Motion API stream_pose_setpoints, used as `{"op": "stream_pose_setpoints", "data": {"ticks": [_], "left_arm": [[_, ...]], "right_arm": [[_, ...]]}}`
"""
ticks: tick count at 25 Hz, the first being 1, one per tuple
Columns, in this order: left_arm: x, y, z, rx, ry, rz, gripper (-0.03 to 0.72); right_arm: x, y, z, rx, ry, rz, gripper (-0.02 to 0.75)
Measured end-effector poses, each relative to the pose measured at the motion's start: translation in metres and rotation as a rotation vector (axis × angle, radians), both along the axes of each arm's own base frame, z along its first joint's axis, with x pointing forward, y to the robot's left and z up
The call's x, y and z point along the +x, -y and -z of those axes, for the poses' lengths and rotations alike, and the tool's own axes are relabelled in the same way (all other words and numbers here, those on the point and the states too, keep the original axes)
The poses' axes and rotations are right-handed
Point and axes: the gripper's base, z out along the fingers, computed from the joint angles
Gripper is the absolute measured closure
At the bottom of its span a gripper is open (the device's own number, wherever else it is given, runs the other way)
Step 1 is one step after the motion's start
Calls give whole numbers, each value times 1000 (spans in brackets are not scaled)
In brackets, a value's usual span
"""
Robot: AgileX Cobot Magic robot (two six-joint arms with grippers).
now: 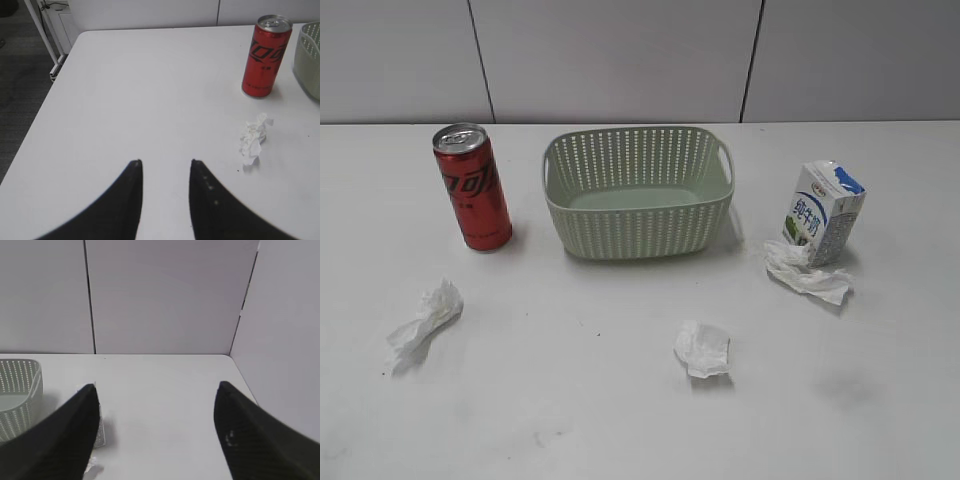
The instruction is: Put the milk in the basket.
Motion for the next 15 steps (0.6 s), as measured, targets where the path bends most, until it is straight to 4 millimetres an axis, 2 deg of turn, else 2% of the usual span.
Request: {"op": "stream_pose_setpoints", "data": {"ticks": [5, 9, 15], "left_arm": [[0, 0, 0, 0, 0, 0, 450], [0, 0, 0, 0, 0, 0, 450], [0, 0, 0, 0, 0, 0, 450]], "right_arm": [[70, -3, 28, -8, -238, -8, 169], [129, -6, 48, 11, -495, -5, 88], [203, -18, 42, 59, -694, -89, 77]]}}
